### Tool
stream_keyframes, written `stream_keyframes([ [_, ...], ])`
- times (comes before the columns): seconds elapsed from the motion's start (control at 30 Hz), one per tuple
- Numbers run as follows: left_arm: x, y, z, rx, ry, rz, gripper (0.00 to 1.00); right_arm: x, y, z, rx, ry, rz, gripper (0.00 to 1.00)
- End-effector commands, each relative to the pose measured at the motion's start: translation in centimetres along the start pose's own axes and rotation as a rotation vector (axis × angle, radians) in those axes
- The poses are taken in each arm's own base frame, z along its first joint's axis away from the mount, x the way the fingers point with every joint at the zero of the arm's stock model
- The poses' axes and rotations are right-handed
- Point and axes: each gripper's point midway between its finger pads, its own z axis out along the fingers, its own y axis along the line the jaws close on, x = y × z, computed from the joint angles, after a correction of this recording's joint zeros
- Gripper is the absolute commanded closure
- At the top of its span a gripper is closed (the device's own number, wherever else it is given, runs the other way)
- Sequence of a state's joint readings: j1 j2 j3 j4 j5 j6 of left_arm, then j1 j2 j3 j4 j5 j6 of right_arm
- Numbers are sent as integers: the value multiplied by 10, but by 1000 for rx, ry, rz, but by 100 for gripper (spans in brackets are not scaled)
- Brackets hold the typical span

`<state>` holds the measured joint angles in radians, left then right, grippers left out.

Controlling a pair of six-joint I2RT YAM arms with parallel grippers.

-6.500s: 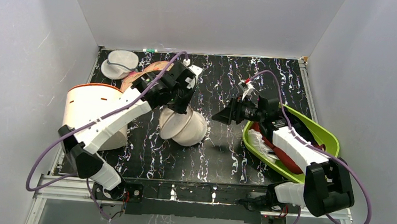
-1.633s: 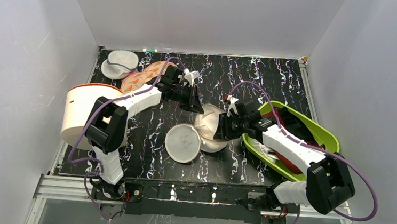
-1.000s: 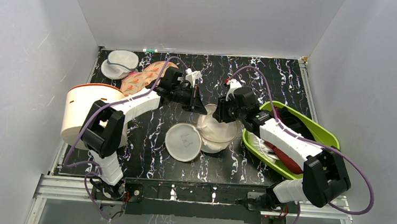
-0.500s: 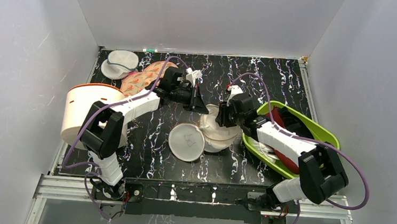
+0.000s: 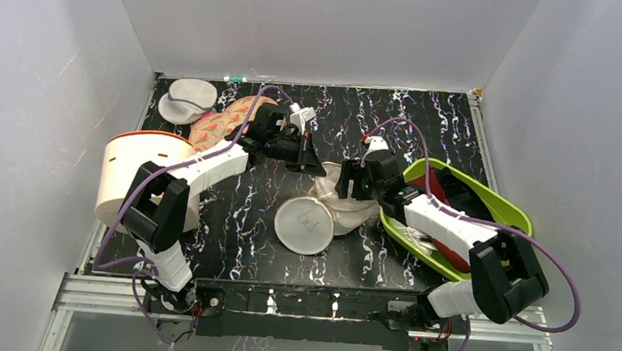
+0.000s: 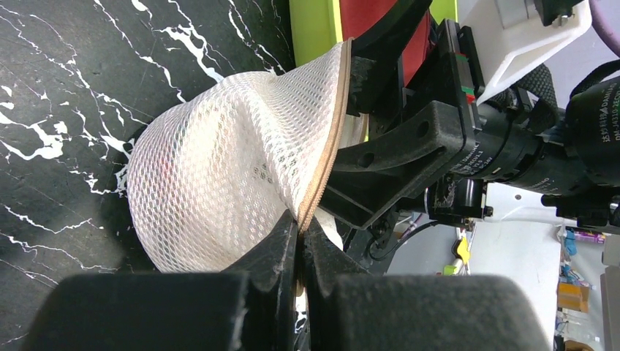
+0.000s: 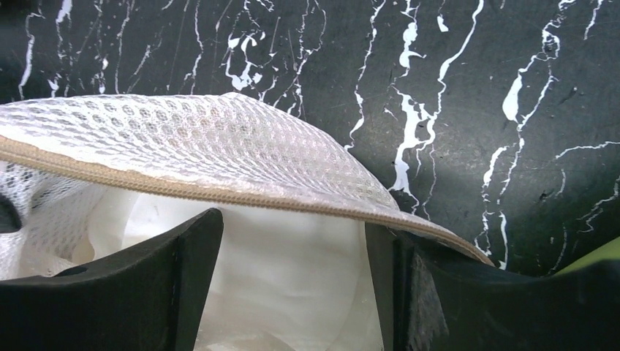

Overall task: Unzip the laundry bag and remove the bra
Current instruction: Pick up the bra from the laundry bag.

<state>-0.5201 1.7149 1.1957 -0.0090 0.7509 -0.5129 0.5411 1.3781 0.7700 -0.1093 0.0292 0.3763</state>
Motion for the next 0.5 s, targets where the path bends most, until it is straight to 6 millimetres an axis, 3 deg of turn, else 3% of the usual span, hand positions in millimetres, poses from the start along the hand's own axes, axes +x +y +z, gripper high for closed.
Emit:
stream_keyframes([
  [0.0,-8,-18,-13,21,-35,58,100,-20,13,3,-62,-90,50,30],
  [0.2,-6,-11,-9,-2,-21,44,100,-13,18,15,-102,-88,81,37],
  [0.47,-5,-4,-8,-30,-18,42,100,-21,26,13,-133,-89,57,78],
])
